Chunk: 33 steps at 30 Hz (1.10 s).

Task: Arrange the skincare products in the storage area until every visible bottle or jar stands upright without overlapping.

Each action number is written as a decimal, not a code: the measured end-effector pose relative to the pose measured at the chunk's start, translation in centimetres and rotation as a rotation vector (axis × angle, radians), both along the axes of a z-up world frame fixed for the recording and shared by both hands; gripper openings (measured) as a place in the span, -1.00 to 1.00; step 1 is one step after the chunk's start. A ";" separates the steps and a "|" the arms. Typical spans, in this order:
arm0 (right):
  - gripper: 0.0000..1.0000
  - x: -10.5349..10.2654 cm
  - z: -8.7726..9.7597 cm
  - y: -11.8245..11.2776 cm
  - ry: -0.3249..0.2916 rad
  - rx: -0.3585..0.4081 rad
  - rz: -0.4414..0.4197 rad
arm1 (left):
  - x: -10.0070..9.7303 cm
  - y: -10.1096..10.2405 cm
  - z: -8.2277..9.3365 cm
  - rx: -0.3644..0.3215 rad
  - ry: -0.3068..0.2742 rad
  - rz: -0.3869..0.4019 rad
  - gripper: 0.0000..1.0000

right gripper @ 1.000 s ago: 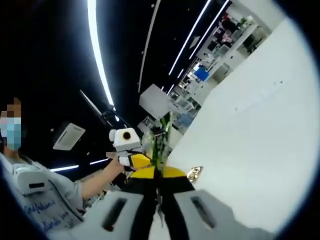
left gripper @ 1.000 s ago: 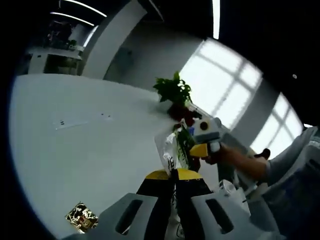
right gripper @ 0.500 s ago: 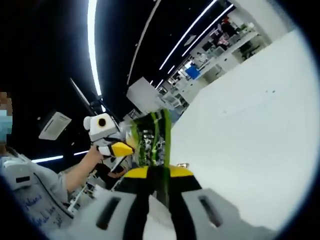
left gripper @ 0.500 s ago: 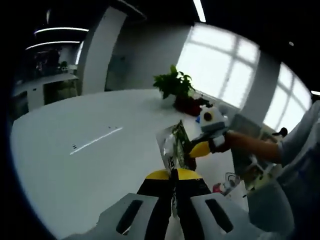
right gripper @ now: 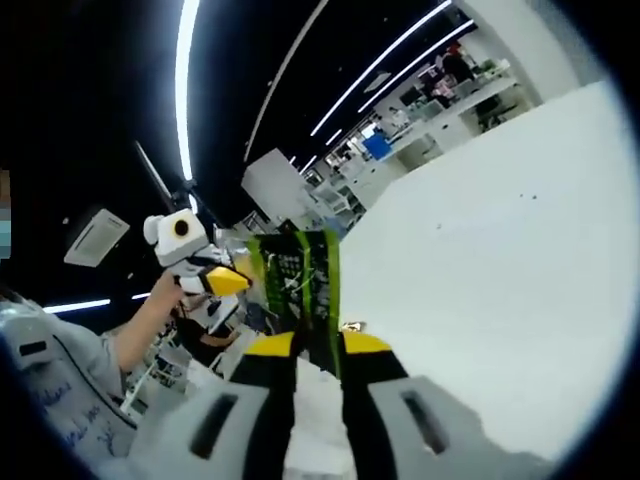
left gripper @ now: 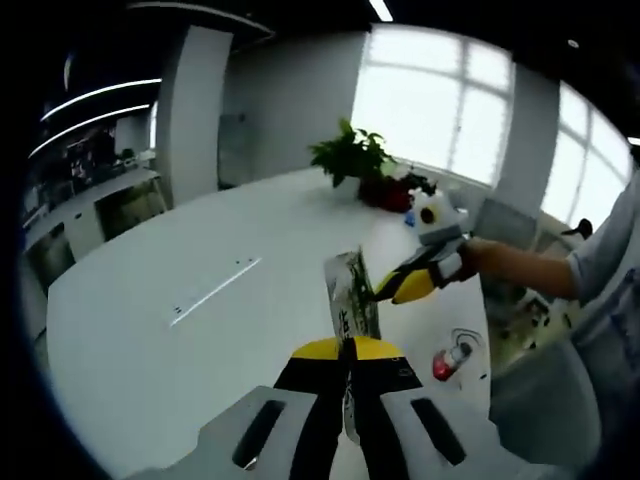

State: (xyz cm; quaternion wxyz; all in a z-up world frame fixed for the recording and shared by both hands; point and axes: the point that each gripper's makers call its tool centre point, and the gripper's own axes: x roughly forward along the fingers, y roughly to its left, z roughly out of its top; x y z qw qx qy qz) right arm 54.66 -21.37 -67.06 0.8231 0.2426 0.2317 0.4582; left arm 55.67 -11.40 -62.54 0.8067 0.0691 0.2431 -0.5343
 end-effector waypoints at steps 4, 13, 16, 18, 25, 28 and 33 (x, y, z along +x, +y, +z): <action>-0.68 -0.7 0.7 -0.3 -0.014 0.013 -0.005 | 0.1 1.2 -0.1 0.072 -0.037 0.027 -1.00; -0.68 -3.3 1.6 -1.1 -0.044 0.002 -0.023 | -1.0 3.2 -0.9 0.208 -0.077 0.043 -1.00; -0.67 -4.2 1.6 -1.4 -0.049 -0.008 -0.030 | -1.5 3.8 -0.9 0.239 -0.084 0.047 -1.00; -0.67 -4.9 1.6 -1.5 -0.054 -0.020 -0.031 | -1.9 4.2 -0.9 0.253 -0.088 0.045 -1.00; -0.66 -7.2 1.4 -1.7 -0.071 -0.060 -0.033 | -3.4 5.5 -1.0 0.300 -0.086 0.051 -1.00; -0.66 -8.3 1.4 -1.6 -0.075 -0.073 -0.041 | -4.2 5.9 -1.1 0.314 -0.080 0.046 -1.00; -0.66 -9.9 1.2 -1.3 -0.076 -0.085 -0.039 | -5.4 6.8 -1.5 0.344 -0.068 0.047 -1.00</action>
